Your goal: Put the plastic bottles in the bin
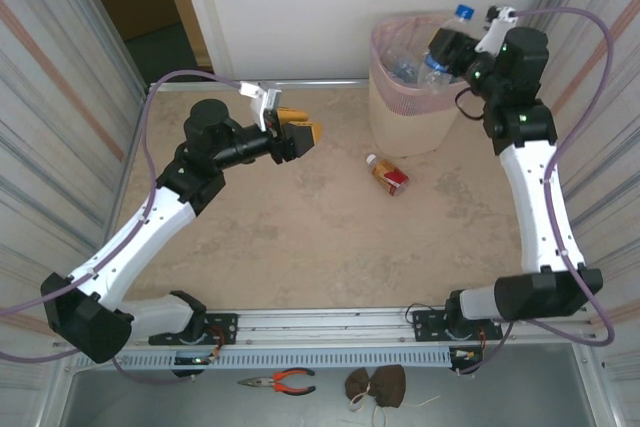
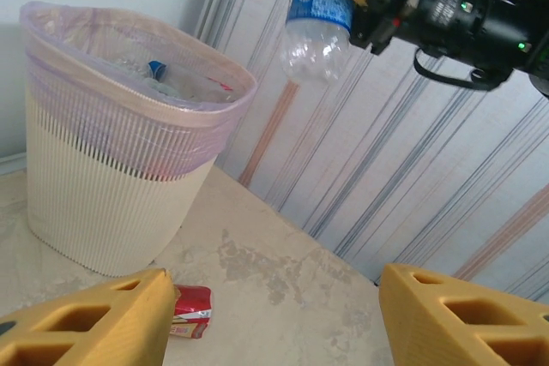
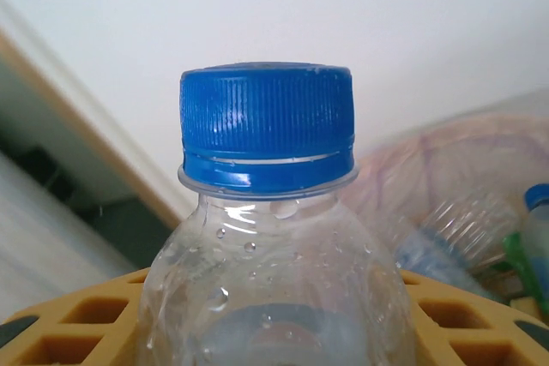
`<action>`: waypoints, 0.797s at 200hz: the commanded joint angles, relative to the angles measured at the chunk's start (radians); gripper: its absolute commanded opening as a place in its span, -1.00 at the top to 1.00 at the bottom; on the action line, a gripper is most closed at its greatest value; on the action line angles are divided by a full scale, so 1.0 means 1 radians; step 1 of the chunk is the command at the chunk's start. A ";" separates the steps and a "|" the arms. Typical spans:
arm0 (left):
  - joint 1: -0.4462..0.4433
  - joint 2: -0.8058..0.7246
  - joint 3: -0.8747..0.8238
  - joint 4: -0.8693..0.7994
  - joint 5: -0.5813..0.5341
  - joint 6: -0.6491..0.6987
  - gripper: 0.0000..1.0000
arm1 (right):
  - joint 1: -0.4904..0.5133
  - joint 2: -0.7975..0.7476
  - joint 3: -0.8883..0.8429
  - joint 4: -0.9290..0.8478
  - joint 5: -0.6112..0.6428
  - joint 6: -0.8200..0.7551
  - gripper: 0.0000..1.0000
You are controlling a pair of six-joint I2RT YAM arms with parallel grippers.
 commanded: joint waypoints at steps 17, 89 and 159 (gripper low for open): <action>0.014 -0.046 -0.027 0.012 -0.017 0.015 -0.29 | -0.046 0.131 0.033 0.211 0.061 0.352 0.25; 0.026 -0.046 -0.055 0.003 -0.026 0.006 -0.29 | -0.017 0.523 0.418 0.006 0.232 0.812 0.09; 0.045 -0.029 -0.081 0.004 -0.033 -0.006 -0.28 | 0.002 0.846 0.767 -0.102 0.276 0.951 -0.09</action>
